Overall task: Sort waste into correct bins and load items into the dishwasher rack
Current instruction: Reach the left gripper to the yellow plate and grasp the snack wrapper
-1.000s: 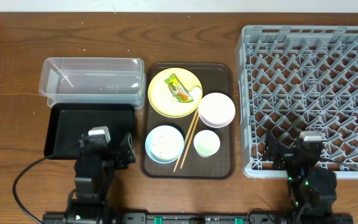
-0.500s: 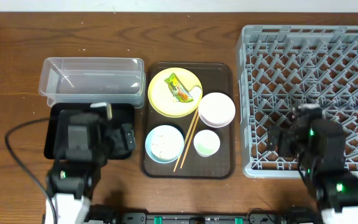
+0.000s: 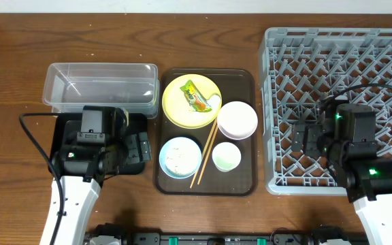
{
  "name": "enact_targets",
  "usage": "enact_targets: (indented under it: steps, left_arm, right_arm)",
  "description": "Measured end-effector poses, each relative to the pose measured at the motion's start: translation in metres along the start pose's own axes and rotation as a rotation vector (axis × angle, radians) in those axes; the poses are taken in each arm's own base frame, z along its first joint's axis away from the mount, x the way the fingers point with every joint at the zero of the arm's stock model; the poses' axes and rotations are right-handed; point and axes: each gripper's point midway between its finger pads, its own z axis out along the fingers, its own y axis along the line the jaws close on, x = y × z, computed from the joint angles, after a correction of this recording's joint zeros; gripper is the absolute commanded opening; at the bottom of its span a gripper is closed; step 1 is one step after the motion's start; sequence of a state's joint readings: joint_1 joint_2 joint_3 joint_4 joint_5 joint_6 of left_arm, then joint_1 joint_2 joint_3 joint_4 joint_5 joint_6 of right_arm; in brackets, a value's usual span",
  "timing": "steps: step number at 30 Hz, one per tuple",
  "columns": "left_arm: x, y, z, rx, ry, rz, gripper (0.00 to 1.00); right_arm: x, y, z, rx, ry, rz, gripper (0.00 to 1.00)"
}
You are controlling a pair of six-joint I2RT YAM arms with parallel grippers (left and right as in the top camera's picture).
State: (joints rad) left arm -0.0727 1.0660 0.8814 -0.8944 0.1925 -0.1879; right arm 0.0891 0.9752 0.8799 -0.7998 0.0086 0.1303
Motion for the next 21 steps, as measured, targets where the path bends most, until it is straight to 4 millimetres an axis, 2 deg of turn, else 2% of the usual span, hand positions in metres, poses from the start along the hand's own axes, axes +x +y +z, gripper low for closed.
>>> enact_targets:
  steps: [4,13,18,21]
  left_arm:
    - [-0.019,-0.015,-0.001,0.077,-0.073,0.012,0.89]
    - [-0.087,-0.065,-0.009,0.269,-0.319,0.038,0.86]
    - [-0.109,-0.096,0.016,0.346,-0.344,0.024,0.83]
    - [-0.112,-0.115,0.036,0.379,-0.323,0.032,0.82]
  right_arm:
    - [0.000,0.000,0.000,0.000,-0.001,0.000,0.99]
    - [-0.001,0.000,-0.001,-0.001,-0.005,0.000,0.99]
    - [-0.001,0.000,0.000,-0.001,-0.005,0.000,0.99]
    - [-0.002,0.000,-0.001,-0.001,-0.006,0.000,0.99]
